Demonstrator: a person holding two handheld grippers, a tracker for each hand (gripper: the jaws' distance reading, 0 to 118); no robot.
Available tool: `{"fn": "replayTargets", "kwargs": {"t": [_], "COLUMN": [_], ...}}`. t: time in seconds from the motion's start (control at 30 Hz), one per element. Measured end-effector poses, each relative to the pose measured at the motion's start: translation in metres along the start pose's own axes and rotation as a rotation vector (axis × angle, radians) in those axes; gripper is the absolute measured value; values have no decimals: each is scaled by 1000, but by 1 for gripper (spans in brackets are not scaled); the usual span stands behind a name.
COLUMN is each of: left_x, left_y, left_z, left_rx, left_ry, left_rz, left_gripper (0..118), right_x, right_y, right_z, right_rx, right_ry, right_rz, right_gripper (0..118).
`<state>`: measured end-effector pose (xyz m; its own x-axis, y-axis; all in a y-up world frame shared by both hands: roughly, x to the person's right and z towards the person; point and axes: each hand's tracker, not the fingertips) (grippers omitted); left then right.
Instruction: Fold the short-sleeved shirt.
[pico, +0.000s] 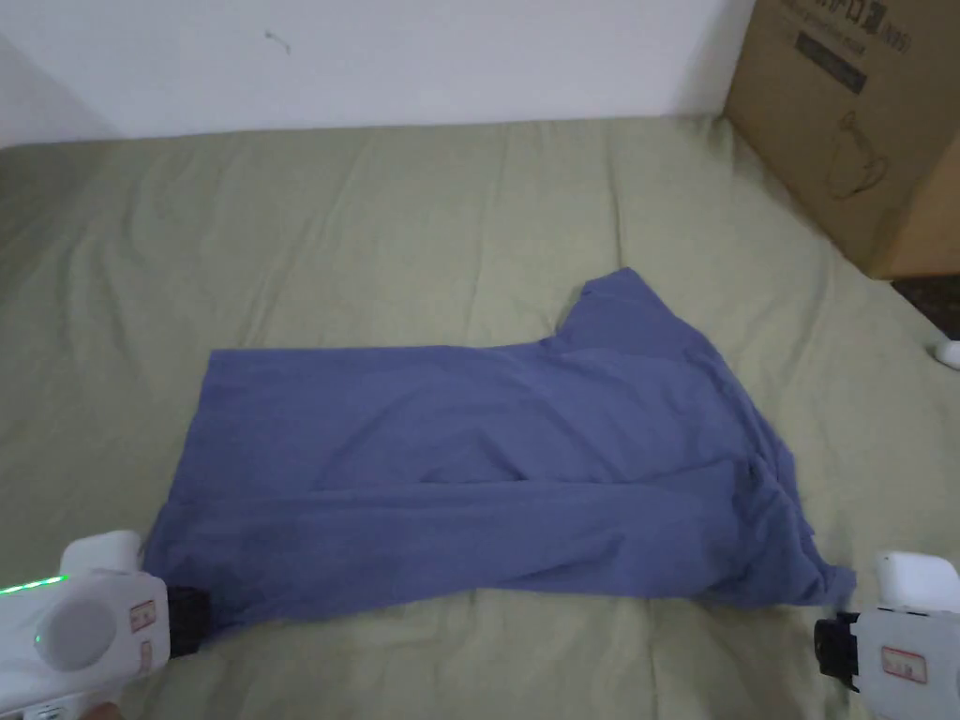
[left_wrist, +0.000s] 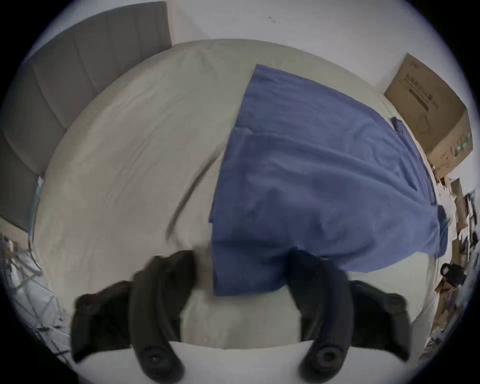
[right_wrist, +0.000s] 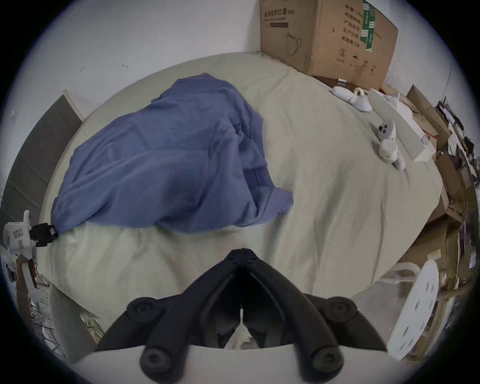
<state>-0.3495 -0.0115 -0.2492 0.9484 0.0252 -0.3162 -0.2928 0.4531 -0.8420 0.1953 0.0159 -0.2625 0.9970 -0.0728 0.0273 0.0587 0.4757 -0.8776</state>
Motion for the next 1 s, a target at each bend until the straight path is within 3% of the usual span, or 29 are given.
{"fn": "replayTargets", "kwargs": {"t": [0.07, 0.1, 0.2, 0.23, 0.3, 0.4, 0.5, 0.53, 0.57, 0.6, 0.63, 0.67, 0.73, 1.0], "left_x": [-1, 0, 6, 8, 11, 7, 5, 5, 6, 7, 7, 9, 8, -4], "left_y": [4, 6, 9, 8, 9, 11, 12, 13, 14, 14, 15, 16, 17, 7], "left_z": [2, 3, 3, 5, 8, 8, 8, 8, 8, 10, 12, 15, 21, 50], "left_rx": [10, 7, -3, 11, 12, 10, 6, 6, 7, 9, 13, 16, 29, 45], "left_ry": [-4, -28, -3, 17, 21, 13, 3, 3, 8, 9, 8, 17, 17, 14], "left_rz": [-18, -12, -66, -100, -114, -109, -100, -100, -106, -112, -118, -126, -136, -128], "left_gripper": [25, 5, 4, 4, 4, 4, 4, 4, 4, 4, 4, 4, 4, 4], "right_x": [0, 1, 7, 13, 18, 25, 19, 15, 10, 6, 2, -3, -15, -1], "right_y": [3, 6, 21, 27, 42, 54, 53, 53, 55, 57, 57, 58, 62, 54], "right_z": [-1, -4, -15, -23, -39, -59, -75, -66, -57, -50, -43, -38, -30, 6], "right_rx": [3, 9, 25, 34, -16, -15, -78, -42, -25, -13, -11, -13, 21, 44], "right_ry": [7, 5, 32, 86, 68, 83, -18, 5, -13, -41, 58, 33, -33, -10], "right_rz": [-13, -19, -90, -118, -181, -208, -173, -163, -108, -74, -75, -91, -9, 14], "right_gripper": [0, 12, 80, 84, 84, 80, 57, 51, 39, 11, 11, 11, 11, 11]}}
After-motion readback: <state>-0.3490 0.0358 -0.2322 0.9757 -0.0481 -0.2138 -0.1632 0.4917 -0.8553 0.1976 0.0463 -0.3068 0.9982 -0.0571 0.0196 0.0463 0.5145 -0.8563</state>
